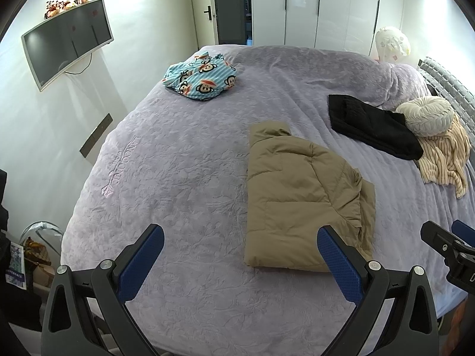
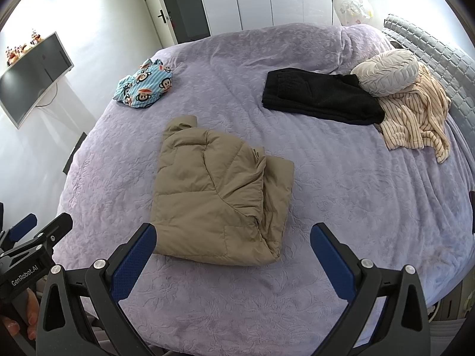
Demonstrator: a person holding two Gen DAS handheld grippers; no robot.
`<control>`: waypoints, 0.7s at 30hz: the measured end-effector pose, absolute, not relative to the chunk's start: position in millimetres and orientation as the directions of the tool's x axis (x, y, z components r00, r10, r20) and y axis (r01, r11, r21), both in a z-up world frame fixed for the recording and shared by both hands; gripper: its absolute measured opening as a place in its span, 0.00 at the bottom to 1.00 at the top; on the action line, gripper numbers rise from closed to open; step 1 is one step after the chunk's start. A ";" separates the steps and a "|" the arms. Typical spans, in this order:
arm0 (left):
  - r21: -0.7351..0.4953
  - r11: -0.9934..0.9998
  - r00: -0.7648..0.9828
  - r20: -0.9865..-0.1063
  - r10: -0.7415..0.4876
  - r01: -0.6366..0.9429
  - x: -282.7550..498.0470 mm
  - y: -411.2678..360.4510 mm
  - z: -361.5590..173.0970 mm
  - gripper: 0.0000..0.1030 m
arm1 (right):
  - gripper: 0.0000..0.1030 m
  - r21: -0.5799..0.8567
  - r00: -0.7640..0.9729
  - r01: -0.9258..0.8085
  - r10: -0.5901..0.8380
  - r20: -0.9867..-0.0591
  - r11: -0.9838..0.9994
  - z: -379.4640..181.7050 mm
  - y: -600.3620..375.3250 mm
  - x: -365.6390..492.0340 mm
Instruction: Fold large clothes
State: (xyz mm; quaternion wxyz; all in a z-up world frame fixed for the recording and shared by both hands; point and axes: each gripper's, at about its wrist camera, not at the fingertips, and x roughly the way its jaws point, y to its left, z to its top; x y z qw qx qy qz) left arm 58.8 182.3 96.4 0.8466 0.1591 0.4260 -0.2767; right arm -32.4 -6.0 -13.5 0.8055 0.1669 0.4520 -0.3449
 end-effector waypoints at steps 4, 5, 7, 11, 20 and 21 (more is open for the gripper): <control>0.033 0.798 0.485 -0.809 -0.332 0.602 58.3 182.4 97.0 1.00 | 1.00 -0.043 0.353 0.706 -0.405 -0.843 0.707 -13.3 -6.0 -32.7; 0.034 0.798 0.485 -0.809 -0.332 0.602 58.2 182.5 96.6 1.00 | 1.00 -0.043 0.354 0.706 -0.404 -0.843 0.707 -13.4 -6.4 -32.1; 0.033 0.798 0.484 -0.810 -0.332 0.602 57.9 182.5 96.9 1.00 | 1.00 -0.043 0.354 0.706 -0.404 -0.843 0.707 -13.3 -6.4 -32.6; 0.032 0.800 0.485 -0.809 -0.331 0.599 57.7 183.1 96.6 1.00 | 1.00 -0.043 0.354 0.705 -0.403 -0.844 0.708 -13.3 -7.0 -32.0; 0.032 0.799 0.485 -0.809 -0.332 0.601 58.6 183.0 96.9 1.00 | 1.00 -0.041 0.355 0.701 -0.398 -0.846 0.712 -13.4 -8.7 -31.9; 0.032 0.799 0.485 -0.809 -0.331 0.600 58.8 182.7 97.1 1.00 | 1.00 -0.041 0.355 0.701 -0.398 -0.846 0.712 -13.4 -8.8 -31.8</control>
